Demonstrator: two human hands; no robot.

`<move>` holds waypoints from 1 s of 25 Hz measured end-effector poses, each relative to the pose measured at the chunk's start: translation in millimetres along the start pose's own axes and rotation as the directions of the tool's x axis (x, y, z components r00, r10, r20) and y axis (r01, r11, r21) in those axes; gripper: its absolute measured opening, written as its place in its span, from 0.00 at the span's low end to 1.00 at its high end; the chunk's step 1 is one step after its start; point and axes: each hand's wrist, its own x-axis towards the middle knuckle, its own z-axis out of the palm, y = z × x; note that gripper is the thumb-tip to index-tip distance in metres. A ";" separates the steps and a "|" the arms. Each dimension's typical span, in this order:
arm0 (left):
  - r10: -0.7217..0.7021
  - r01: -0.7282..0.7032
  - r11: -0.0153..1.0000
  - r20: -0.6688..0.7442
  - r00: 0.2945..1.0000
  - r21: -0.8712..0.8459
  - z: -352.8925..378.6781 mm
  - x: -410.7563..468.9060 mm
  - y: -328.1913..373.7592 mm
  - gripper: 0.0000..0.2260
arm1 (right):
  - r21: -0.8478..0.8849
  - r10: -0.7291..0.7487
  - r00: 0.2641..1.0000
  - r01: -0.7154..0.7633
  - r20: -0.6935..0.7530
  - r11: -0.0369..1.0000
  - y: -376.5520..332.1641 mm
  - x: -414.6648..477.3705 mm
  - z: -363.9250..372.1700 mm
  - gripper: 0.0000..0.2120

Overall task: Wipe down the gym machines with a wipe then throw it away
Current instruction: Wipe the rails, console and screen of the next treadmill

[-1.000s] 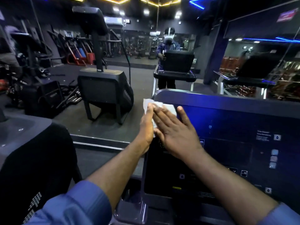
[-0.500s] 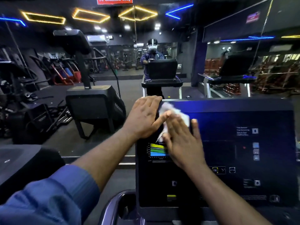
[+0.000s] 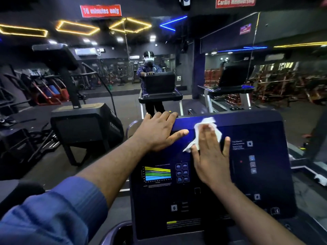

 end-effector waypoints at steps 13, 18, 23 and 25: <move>0.023 -0.020 0.999 0.093 0.995 -0.032 -10.8 55.2 70.3 0.36 | -0.081 -0.049 0.999 0.050 0.014 0.995 123.7 2.1 -21.8 0.33; 0.018 -0.011 0.999 0.153 0.988 -0.046 -15.6 76.1 104.6 0.40 | -0.101 -0.046 0.998 0.049 0.032 0.994 162.9 9.0 -33.7 0.34; 0.016 -0.005 0.998 0.176 0.984 -0.063 -14.0 104.5 148.3 0.42 | -0.165 -0.121 0.992 0.122 0.017 0.979 195.4 15.8 -37.7 0.34; -0.001 0.009 0.999 0.159 0.987 -0.049 -8.2 117.8 172.2 0.42 | -0.099 -0.020 1.000 0.018 -0.011 0.995 213.4 20.2 -40.9 0.35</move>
